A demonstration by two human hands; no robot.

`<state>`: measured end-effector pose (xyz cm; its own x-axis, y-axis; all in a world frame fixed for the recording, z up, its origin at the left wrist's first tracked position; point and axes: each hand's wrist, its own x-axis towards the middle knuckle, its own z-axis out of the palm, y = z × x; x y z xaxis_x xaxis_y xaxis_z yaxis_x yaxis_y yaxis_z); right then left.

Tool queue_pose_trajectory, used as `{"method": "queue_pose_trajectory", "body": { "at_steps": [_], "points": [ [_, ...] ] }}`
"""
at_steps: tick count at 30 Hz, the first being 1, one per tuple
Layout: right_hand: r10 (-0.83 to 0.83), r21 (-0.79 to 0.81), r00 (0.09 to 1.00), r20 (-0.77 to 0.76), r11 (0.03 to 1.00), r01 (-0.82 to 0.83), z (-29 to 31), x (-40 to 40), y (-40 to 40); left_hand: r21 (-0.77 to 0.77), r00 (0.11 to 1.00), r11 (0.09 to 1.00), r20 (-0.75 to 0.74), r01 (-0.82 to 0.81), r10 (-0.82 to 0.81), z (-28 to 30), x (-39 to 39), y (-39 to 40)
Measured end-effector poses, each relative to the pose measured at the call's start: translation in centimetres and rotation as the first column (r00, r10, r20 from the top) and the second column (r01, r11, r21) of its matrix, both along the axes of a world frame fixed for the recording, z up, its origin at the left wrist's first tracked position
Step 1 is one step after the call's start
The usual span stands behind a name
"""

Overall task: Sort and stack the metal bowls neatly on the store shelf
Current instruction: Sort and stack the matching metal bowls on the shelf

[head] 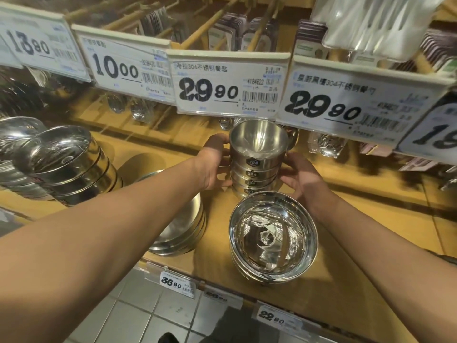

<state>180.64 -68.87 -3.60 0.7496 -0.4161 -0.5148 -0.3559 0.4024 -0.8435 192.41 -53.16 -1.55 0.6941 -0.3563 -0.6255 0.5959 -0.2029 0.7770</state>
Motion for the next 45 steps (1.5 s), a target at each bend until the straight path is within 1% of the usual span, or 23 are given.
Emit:
{"method": "queue_pose_trajectory", "body": {
  "at_steps": [3, 7, 12, 15, 20, 24, 31, 36, 41, 43, 45],
  "points": [
    [-0.007, -0.016, 0.999, 0.031, 1.000, 0.008, 0.4, 0.1, 0.2, -0.006, 1.000, 1.000, 0.006, 0.013, -0.013, 0.0, -0.1, -0.1],
    [-0.020, -0.035, 1.000, 0.013, 0.999, 0.020, 0.6, 0.2, 0.4, -0.036, 0.999, 0.999, 0.020, 0.027, -0.027, -0.1, -0.4, 0.1],
    [-0.018, 0.012, 0.999, 0.033, 1.000, 0.018, 0.7, -0.1, 0.3, -0.067, 1.000, 0.997, -0.002, 0.027, -0.027, 0.1, -0.4, 0.2],
    [0.011, -0.015, 0.999, 0.040, 1.000, -0.010, 0.8, -0.1, 0.2, -0.038, 0.999, 0.999, 0.005, 0.035, -0.035, 0.3, -0.2, 0.0],
    [0.002, -0.055, 1.000, 0.009, 0.998, -0.001, 1.0, 0.1, 0.2, 0.052, 0.998, 0.998, 0.046, 0.048, -0.050, 0.6, -0.1, -0.4],
    [-0.015, -0.046, 1.000, 0.006, 0.999, 0.015, 1.2, 0.1, 0.2, 0.064, 0.997, 0.997, 0.062, 0.047, -0.051, 0.9, -0.3, -0.5],
    [-0.009, -0.040, 1.000, -0.009, 0.999, 0.008, 1.6, -0.1, 0.1, 0.052, 1.000, 0.999, 0.022, 0.012, -0.013, 1.6, -0.5, -0.2],
    [-0.066, -0.150, 0.995, -0.072, 0.987, 0.055, 2.8, -1.4, 0.0, 0.059, 0.997, 0.996, 0.047, -0.070, 0.068, 2.9, -1.3, 1.1],
    [-0.167, -0.216, 0.986, -0.019, 0.963, 0.159, 5.6, -4.7, 0.3, 0.018, 0.992, 0.997, 0.103, -0.069, 0.067, 5.5, -4.3, 4.5],
    [-0.164, -0.250, 0.986, 0.006, 0.955, 0.161, 6.9, -6.4, 1.2, -0.005, 0.992, 0.999, 0.118, -0.044, 0.044, 6.7, -6.6, 6.6],
    [-0.144, -0.278, 0.989, 0.041, 0.949, 0.149, 8.2, -8.0, 2.8, -0.048, 0.995, 0.998, 0.089, -0.028, 0.032, 7.9, -9.0, 9.2]
  ]
}}
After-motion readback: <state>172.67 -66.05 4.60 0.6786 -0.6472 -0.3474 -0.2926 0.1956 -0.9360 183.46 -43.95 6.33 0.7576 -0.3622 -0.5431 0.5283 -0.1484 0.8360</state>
